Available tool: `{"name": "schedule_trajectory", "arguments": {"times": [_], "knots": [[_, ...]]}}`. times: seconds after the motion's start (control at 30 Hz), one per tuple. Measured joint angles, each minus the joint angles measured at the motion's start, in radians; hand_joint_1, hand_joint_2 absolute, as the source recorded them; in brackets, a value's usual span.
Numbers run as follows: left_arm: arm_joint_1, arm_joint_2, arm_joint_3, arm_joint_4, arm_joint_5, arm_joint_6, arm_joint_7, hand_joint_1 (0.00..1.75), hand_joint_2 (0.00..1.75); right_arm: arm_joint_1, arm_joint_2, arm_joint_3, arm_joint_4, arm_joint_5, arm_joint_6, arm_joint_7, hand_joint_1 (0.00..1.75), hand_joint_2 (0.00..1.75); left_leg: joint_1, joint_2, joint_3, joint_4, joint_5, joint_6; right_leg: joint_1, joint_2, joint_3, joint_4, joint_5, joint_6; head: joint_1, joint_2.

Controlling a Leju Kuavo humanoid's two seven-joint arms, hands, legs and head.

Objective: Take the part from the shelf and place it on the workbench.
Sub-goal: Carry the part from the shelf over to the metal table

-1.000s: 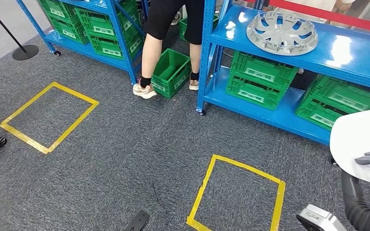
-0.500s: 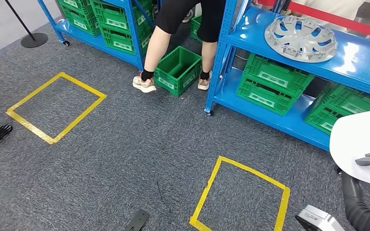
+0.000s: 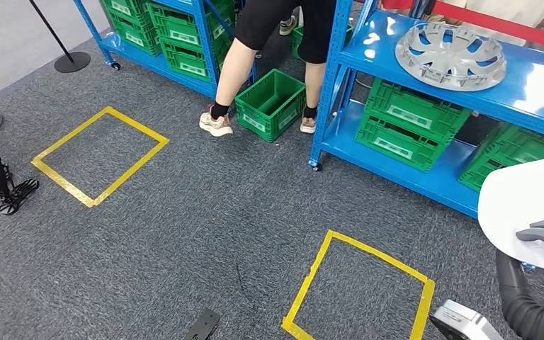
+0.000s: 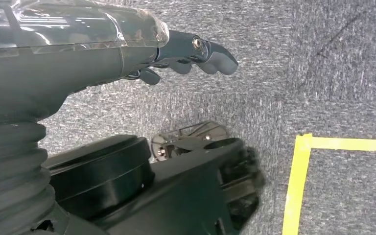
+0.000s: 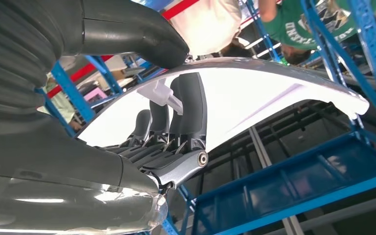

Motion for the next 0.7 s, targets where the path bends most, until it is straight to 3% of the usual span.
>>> {"name": "schedule_trajectory", "arguments": {"times": [0.07, 0.1, 0.2, 0.27, 0.37, 0.4, 0.43, 0.47, 0.57, 0.63, 0.7], "knots": [[-0.001, 0.001, 0.000, 0.000, 0.000, 0.000, 0.000, 0.00, 1.75, 0.000, 0.001, 0.002, 0.000, 0.000, 0.000, 0.000, 1.75, 1.75, -0.002, 0.016, 0.068, -0.128, 0.047, 0.007, 0.002, -0.003, -0.001, 0.009, -0.006, 0.008, 0.000, 0.000], [-0.002, 0.001, 0.000, 0.000, 0.000, 0.000, 0.000, 0.00, 1.75, -0.001, 0.001, 0.003, 0.000, 0.000, 0.000, 0.000, 1.75, 1.75, -0.003, 0.021, 0.087, -0.165, 0.055, 0.011, 0.004, -0.005, -0.002, 0.012, -0.009, 0.012, 0.000, 0.000], [-0.001, 0.001, 0.000, 0.000, 0.000, 0.000, 0.000, 0.00, 1.75, -0.001, 0.001, 0.004, 0.000, 0.001, 0.000, 0.000, 1.75, 1.75, -0.006, 0.016, 0.091, -0.182, 0.055, 0.028, 0.005, -0.012, -0.004, 0.015, -0.011, 0.026, -0.001, 0.000], [-0.001, 0.001, 0.000, 0.000, 0.000, 0.000, 0.000, 0.00, 1.75, -0.002, 0.000, 0.004, 0.000, 0.001, 0.000, 0.000, 1.75, 1.75, -0.003, 0.009, 0.091, -0.186, 0.060, 0.039, 0.002, -0.006, -0.016, 0.043, -0.037, 0.036, 0.002, 0.000], [-0.001, 0.001, 0.000, 0.000, 0.001, 0.000, 0.000, 0.00, 1.75, -0.002, 0.000, 0.004, 0.002, 0.008, -0.001, 0.000, 1.75, 1.75, -0.001, -0.002, 0.089, -0.188, 0.063, 0.048, -0.001, 0.009, -0.095, 0.224, -0.133, 0.048, 0.008, 0.000], [-0.001, 0.001, 0.000, 0.000, 0.001, 0.000, 0.000, 0.00, 1.75, -0.002, 0.001, 0.005, 0.004, 0.011, -0.001, 0.000, 1.75, 1.75, -0.001, -0.007, 0.089, -0.188, 0.063, 0.049, -0.001, 0.011, -0.122, 0.281, -0.152, 0.049, 0.008, 0.000], [0.000, 0.001, 0.000, 0.000, 0.001, 0.000, 0.000, 0.00, 1.75, -0.002, 0.001, 0.005, 0.007, 0.014, -0.001, 0.000, 1.75, 1.75, -0.002, -0.013, 0.089, -0.188, 0.064, 0.049, -0.001, 0.011, -0.134, 0.307, -0.152, 0.049, 0.008, 0.000], [0.001, 0.002, 0.000, 0.000, 0.002, 0.000, 0.000, 0.00, 1.75, -0.002, 0.001, 0.005, 0.009, 0.015, -0.001, 0.000, 1.75, 1.75, -0.002, -0.020, 0.090, -0.188, 0.064, 0.049, -0.001, 0.013, -0.127, 0.292, -0.131, 0.046, 0.008, 0.000], [-0.001, 0.001, 0.000, 0.000, 0.002, 0.000, 0.000, 0.00, 1.75, -0.002, 0.001, 0.005, 0.011, 0.019, -0.002, 0.000, 1.75, 1.75, -0.002, -0.044, 0.092, -0.187, 0.065, 0.045, -0.002, 0.051, -0.038, 0.097, -0.026, 0.031, 0.009, 0.000], [-0.002, 0.000, 0.000, 0.000, 0.002, 0.001, 0.000, 0.00, 1.75, -0.003, 0.001, 0.005, 0.011, 0.021, -0.002, 0.000, 1.75, 1.75, -0.002, -0.060, 0.085, -0.186, 0.069, 0.036, -0.001, 0.072, -0.004, 0.020, -0.008, 0.023, 0.009, 0.000], [-0.002, 0.001, 0.000, 0.000, 0.002, 0.002, 0.000, 0.00, 1.75, -0.004, 0.001, 0.005, 0.012, 0.023, -0.003, 0.000, 1.75, 1.75, -0.001, -0.074, 0.078, -0.188, 0.074, 0.023, 0.000, 0.059, -0.001, 0.008, -0.010, 0.018, 0.009, 0.000]]}}
